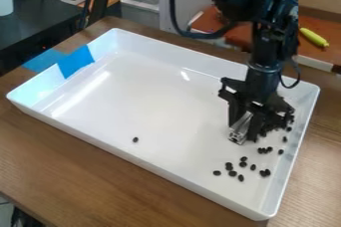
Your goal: Sweep into pile
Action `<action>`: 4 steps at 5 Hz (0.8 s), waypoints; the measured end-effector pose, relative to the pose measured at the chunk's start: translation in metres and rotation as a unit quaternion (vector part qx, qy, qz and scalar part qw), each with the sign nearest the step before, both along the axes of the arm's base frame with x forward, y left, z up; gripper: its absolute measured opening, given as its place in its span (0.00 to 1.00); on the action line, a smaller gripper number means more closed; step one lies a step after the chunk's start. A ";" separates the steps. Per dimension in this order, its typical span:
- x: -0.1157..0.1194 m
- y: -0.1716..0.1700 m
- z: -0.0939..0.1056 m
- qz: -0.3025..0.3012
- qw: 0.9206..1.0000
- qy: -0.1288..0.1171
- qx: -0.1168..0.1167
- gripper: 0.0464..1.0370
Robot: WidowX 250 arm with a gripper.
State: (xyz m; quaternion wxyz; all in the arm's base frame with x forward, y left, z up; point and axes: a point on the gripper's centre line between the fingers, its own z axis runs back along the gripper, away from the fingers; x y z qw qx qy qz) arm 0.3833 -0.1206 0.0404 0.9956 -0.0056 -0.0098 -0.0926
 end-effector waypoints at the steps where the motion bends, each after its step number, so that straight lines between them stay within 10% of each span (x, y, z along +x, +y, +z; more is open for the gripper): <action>1: -0.003 -0.006 0.000 -0.002 1.000 0.005 -0.007 0.35; 4: -0.006 0.099 0.085 0.095 0.991 -0.086 -0.035 0.35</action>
